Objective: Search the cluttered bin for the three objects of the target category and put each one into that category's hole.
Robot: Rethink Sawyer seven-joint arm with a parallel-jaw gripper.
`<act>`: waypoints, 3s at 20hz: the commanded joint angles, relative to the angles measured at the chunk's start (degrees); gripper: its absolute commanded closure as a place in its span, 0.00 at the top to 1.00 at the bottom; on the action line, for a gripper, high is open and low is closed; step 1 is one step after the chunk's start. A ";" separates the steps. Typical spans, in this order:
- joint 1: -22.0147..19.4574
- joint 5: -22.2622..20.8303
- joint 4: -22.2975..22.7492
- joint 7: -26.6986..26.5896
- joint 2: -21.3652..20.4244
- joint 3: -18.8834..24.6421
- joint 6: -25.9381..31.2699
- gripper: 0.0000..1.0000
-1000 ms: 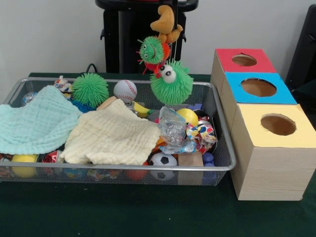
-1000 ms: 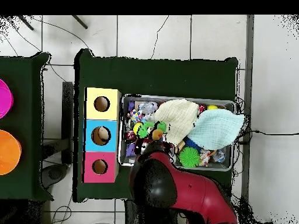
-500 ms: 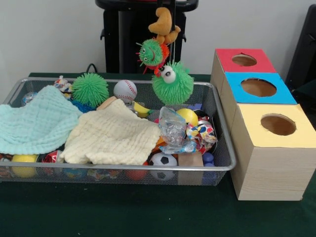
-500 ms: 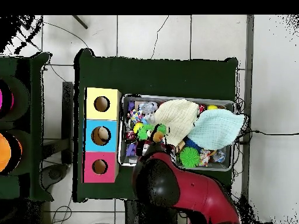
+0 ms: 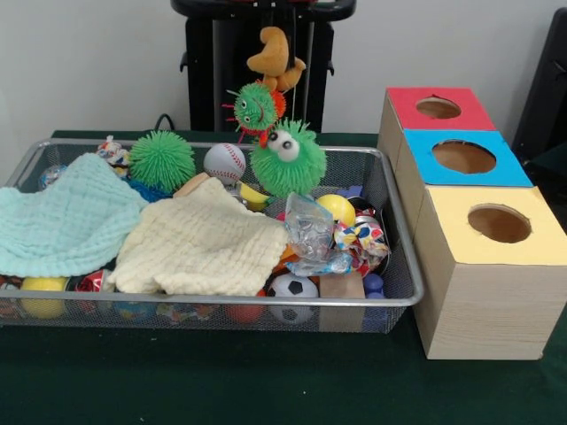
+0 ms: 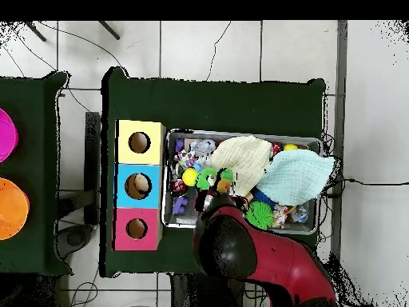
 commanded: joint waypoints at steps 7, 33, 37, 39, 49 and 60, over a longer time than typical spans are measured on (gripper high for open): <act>-12.01 -1.52 -1.84 -5.63 -0.93 10.40 8.12 0.00; -6.89 -16.87 -5.93 5.91 20.01 4.75 -13.34 0.00; -5.47 -17.35 -5.50 7.69 20.97 4.24 -20.41 1.00; -5.62 -17.70 -4.92 8.37 20.86 4.53 -23.38 1.00; -5.36 -14.63 -4.81 7.31 18.21 5.07 -16.53 1.00; -6.24 -14.96 -5.40 6.39 20.22 6.20 -15.50 1.00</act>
